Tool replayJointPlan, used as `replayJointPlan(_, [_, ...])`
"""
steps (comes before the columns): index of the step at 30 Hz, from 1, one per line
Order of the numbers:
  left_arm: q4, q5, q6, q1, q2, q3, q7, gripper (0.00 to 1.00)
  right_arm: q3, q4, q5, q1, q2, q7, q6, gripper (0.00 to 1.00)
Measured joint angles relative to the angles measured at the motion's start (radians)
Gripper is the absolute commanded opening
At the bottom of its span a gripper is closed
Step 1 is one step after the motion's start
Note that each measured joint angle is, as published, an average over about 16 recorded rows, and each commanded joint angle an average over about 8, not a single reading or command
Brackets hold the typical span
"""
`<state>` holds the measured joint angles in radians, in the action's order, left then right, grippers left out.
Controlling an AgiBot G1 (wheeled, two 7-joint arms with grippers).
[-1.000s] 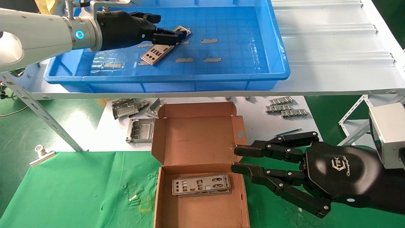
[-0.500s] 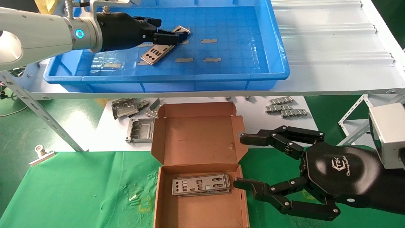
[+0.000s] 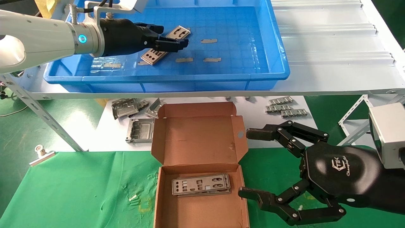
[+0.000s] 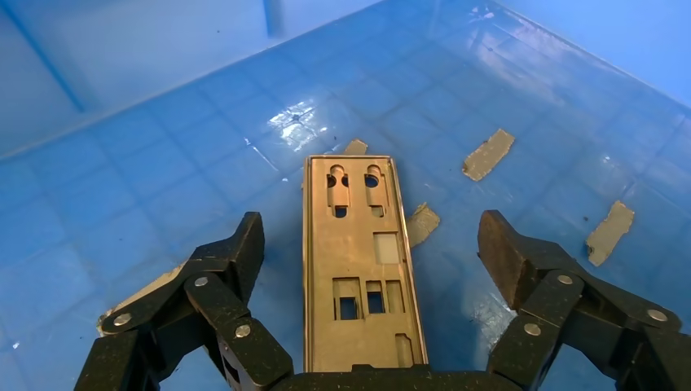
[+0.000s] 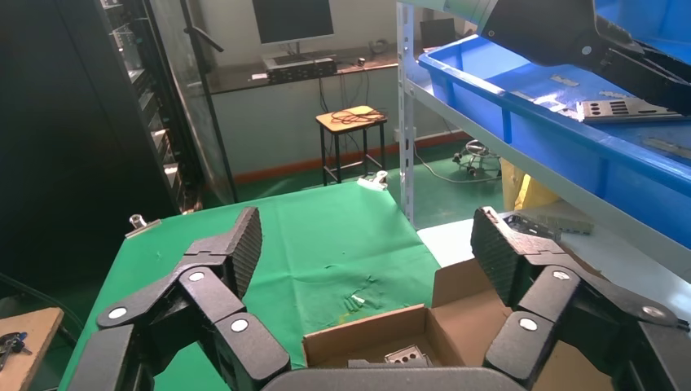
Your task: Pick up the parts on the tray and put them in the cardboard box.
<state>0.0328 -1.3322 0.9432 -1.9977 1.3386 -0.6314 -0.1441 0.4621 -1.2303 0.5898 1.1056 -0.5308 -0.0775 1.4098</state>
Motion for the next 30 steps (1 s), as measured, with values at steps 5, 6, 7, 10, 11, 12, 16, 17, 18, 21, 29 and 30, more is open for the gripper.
replayJointPlan(5, [0.007,-0.007,-0.003,0.000,0.001,-0.006,-0.002,0.00,0.000,0.000,0.000,0.000,0.000,0.000,0.000,1.00])
replayJointPlan(6, [0.008,-0.009,-0.004,0.000,0.001,-0.007,-0.003,0.00,0.000,0.000,0.000,0.000,0.000,0.000,0.000,1.00])
replayJointPlan(7, [0.009,-0.010,-0.005,0.001,0.001,-0.008,-0.003,0.00,0.000,0.000,0.000,0.000,0.000,0.000,0.000,1.00])
replayJointPlan(10, [0.012,-0.012,-0.009,0.001,0.001,-0.011,-0.004,0.00,0.000,0.000,0.000,0.000,0.000,0.000,0.000,1.00])
replayJointPlan(11, [0.013,-0.012,-0.010,0.001,0.001,-0.012,-0.005,0.00,0.000,0.000,0.000,0.000,0.000,0.000,0.000,1.00])
replayJointPlan(12, [0.014,-0.013,-0.012,0.001,0.002,-0.012,-0.005,0.00,0.000,0.000,0.000,0.000,0.000,0.000,0.000,1.00])
replayJointPlan(16, [0.017,-0.015,-0.022,0.002,0.002,-0.015,-0.005,0.00,0.000,0.000,0.000,0.000,0.000,0.000,0.000,1.00])
replayJointPlan(17, [0.018,-0.016,-0.025,0.002,0.002,-0.016,-0.005,0.00,0.000,0.000,0.000,0.000,0.000,0.000,0.000,1.00])
replayJointPlan(18, [0.019,-0.016,-0.029,0.003,0.002,-0.016,-0.005,0.00,0.000,0.000,0.000,0.000,0.000,0.000,0.000,1.00])
replayJointPlan(21, [0.021,-0.017,-0.039,0.003,0.003,-0.018,-0.005,0.00,0.000,0.000,0.000,0.000,0.000,0.000,0.000,1.00])
replayJointPlan(29, [0.026,-0.018,-0.067,0.002,0.003,-0.022,-0.005,0.00,0.000,0.000,0.000,0.000,0.000,0.000,0.000,1.00])
replayJointPlan(30, [0.027,-0.018,-0.070,0.001,0.003,-0.022,-0.005,0.00,0.000,0.000,0.000,0.000,0.000,0.000,0.000,1.00])
